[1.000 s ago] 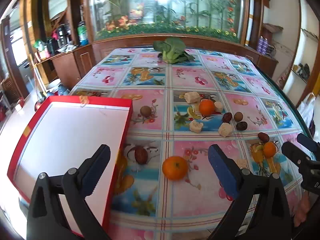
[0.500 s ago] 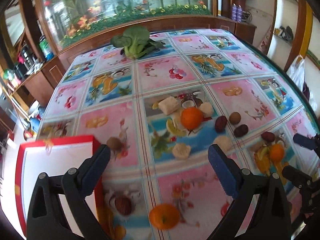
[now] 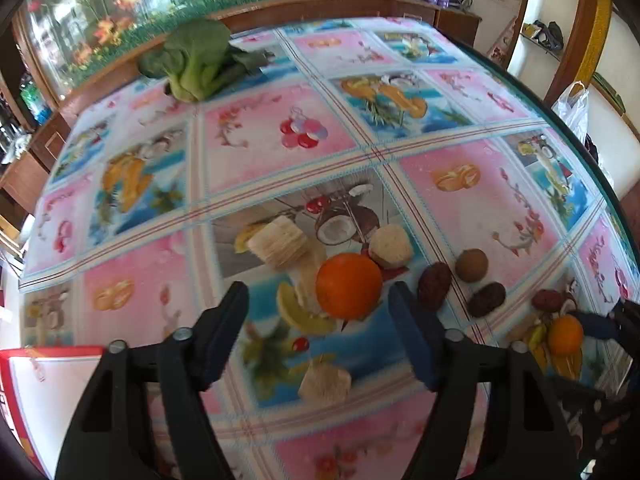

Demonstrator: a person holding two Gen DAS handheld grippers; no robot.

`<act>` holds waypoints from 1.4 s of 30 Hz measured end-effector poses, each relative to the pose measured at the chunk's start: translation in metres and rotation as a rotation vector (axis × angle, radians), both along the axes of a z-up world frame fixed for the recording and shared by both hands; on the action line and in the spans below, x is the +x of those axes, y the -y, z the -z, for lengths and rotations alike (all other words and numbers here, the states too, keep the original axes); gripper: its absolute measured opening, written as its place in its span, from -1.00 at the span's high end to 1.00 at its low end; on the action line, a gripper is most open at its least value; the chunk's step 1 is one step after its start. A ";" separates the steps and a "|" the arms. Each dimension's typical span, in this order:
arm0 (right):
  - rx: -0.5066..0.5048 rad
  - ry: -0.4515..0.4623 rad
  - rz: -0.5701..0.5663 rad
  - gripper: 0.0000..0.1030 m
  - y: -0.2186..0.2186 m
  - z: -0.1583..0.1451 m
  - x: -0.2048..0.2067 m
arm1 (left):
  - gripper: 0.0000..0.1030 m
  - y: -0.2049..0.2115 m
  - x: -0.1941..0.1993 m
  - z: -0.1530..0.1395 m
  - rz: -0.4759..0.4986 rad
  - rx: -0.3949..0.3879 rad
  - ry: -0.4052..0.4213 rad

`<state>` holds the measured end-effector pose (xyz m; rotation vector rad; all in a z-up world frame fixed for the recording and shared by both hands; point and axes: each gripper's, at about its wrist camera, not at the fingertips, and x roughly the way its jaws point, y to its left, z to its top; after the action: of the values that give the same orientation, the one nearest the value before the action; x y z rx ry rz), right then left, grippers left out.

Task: Organize fruits
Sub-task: 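Close the left tool on a tangerine while the right tool grasps another tangerine, then carry the tangerine over the red-rimmed tray and open the left tool while the right tool releases its tangerine there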

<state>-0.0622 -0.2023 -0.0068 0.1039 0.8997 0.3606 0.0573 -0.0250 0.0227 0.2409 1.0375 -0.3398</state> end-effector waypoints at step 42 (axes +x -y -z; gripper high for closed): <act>0.097 0.071 -0.414 0.42 -0.232 -0.052 -0.022 | 0.32 -0.231 -0.190 -0.037 -0.444 -0.097 0.140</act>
<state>-0.0840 0.0300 0.0452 -0.0072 0.8310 0.7888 -0.1330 0.2064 0.0596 -0.0553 0.9040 0.0287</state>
